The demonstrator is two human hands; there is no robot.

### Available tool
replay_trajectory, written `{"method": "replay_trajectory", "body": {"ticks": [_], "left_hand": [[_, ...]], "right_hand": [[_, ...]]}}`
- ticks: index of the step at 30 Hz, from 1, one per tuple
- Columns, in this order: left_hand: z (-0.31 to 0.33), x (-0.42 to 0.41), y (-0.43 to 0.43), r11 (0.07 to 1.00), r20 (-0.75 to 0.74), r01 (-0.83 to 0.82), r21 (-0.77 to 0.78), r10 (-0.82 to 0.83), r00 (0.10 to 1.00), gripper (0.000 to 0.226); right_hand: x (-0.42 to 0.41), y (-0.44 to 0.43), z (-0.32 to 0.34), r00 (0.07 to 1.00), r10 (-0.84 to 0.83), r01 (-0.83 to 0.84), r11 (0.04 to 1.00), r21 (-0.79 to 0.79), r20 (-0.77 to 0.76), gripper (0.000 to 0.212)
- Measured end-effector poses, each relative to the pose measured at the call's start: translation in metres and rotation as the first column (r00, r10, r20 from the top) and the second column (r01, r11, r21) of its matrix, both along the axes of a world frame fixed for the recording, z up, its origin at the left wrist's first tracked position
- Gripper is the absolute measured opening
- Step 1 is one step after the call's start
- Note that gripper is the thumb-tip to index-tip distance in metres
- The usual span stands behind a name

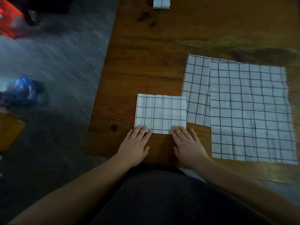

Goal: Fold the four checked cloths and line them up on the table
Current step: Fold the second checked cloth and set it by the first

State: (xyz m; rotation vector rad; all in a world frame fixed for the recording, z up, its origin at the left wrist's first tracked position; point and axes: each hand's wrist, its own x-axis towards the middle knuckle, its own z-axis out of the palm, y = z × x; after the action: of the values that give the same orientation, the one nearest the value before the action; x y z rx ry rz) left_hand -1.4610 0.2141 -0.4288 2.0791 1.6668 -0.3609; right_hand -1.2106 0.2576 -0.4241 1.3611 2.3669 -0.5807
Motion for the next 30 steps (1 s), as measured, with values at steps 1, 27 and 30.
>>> {"method": "replay_trajectory", "body": {"ticks": [1,27,30], "left_hand": [[0.0,-0.004,-0.002,1.0,-0.003,-0.004,-0.002,0.004,1.0,0.07],[-0.008,-0.033,-0.021,0.997,-0.022,-0.076,0.029,0.077,0.997,0.071],[-0.005,-0.035,-0.024,0.995,-0.006,-0.088,0.05,0.088,0.996,0.072]], "right_hand": [[-0.001,-0.002,0.001,1.0,-0.012,0.012,1.0,-0.004,0.012,0.07],[-0.009,-0.035,-0.001,0.977,-0.201,0.202,0.979,-0.008,0.074,0.071],[-0.008,-0.034,0.004,0.972,-0.223,0.224,0.974,-0.016,0.068,0.073]]}}
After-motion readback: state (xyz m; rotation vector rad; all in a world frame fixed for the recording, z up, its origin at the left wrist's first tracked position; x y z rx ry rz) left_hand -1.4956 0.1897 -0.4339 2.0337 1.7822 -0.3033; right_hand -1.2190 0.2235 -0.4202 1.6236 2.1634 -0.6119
